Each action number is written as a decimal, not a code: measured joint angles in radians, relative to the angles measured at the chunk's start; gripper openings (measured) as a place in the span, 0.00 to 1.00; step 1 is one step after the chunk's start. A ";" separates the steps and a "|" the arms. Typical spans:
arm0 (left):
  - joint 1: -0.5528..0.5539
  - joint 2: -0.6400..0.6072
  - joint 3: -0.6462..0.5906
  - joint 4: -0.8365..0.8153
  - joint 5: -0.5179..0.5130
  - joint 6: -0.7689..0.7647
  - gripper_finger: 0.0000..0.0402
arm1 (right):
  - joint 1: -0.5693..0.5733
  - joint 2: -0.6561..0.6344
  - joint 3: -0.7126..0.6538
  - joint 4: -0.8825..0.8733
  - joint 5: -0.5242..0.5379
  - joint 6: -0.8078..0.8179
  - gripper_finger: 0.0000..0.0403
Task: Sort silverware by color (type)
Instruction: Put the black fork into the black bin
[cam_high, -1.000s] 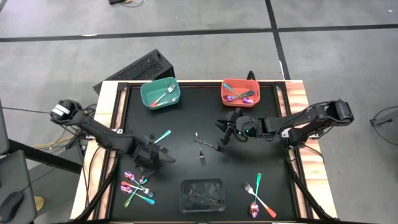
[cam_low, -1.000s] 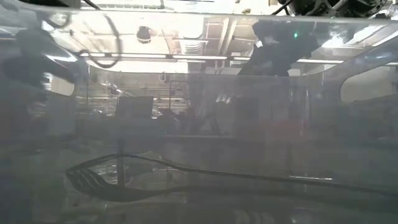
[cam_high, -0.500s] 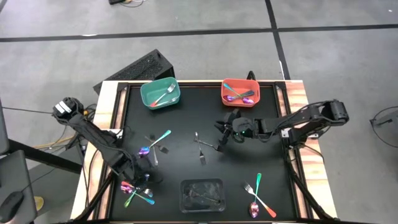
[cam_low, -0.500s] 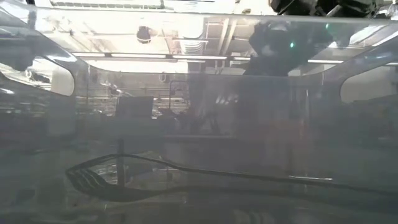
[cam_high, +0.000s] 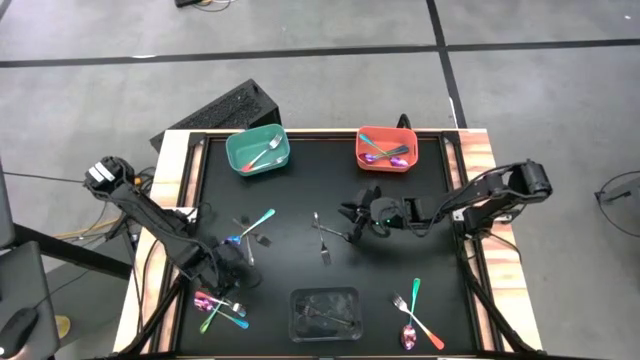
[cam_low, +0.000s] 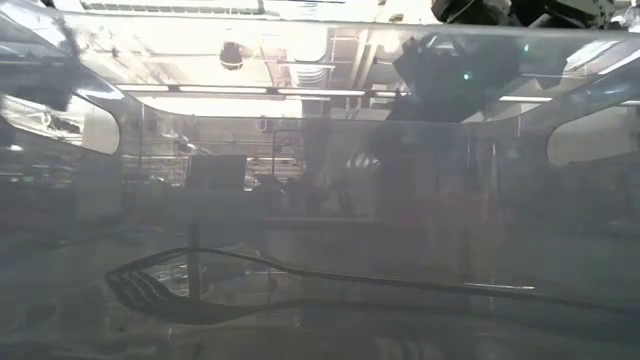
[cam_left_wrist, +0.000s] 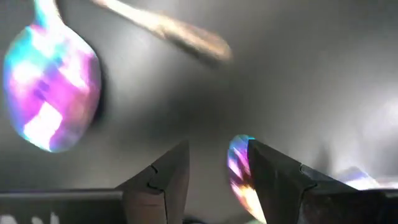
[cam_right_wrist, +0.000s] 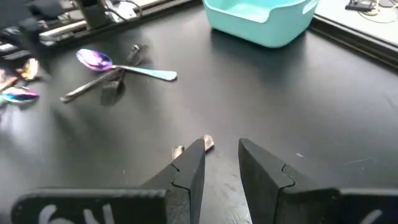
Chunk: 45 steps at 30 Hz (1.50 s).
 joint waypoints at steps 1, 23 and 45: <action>0.017 0.000 0.000 -0.008 -0.020 0.044 0.37 | 0.006 -0.003 0.000 0.003 0.000 0.000 0.29; 0.685 0.000 0.000 0.801 0.081 1.617 0.37 | 0.145 -0.004 0.002 -0.081 0.051 0.146 0.29; 0.777 0.000 0.000 0.782 -0.039 1.521 0.37 | 0.069 0.280 0.154 -0.223 -0.049 0.002 0.48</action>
